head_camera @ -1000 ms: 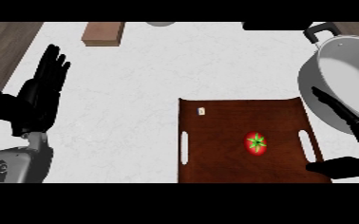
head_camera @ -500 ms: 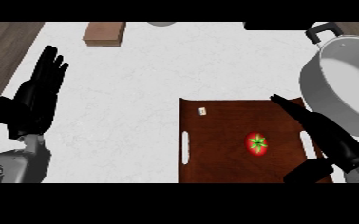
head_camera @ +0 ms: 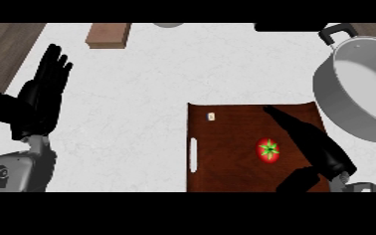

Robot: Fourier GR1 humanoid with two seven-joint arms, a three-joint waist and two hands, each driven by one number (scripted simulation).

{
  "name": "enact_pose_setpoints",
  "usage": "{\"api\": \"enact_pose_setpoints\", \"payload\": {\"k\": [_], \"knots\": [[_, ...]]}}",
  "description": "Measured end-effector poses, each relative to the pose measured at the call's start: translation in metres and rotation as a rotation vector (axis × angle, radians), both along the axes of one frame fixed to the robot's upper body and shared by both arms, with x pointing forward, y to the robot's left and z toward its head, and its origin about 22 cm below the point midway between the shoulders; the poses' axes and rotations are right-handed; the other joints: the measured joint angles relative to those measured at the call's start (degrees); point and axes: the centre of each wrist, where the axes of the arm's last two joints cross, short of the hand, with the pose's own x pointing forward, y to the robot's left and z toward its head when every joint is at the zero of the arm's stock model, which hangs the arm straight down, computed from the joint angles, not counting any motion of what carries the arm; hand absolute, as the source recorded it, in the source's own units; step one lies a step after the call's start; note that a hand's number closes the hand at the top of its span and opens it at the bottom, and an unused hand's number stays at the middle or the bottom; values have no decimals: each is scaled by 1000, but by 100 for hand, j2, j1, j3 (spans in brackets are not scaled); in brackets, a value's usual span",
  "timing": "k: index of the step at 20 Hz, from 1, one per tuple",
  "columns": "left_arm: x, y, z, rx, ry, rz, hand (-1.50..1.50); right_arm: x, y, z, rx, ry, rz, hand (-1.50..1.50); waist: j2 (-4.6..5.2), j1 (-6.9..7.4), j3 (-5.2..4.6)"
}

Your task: Pick the tomato from the tray and place it in the pot

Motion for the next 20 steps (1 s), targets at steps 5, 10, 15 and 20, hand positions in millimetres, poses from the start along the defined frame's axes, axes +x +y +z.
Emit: {"api": "enact_pose_setpoints", "payload": {"k": [5, 10, 15, 20], "knots": [[-1, 3, 4, -2, 2, -4, 0, 5, -2, -13, -63, 9, -42, -150, 1, -2, 2], [-9, 3, -5, -1, 6, -11, 0, 6, 5, -26, -68, 13, -49, -150, 1, -3, 2], [-7, 1, -3, 0, 7, -4, 0, 4, 12, -45, -76, 13, -49, -150, 1, -6, 2], [-4, 7, -3, 1, 2, -7, 0, 11, 5, -57, -99, 27, -70, -150, 3, -7, 2]]}}
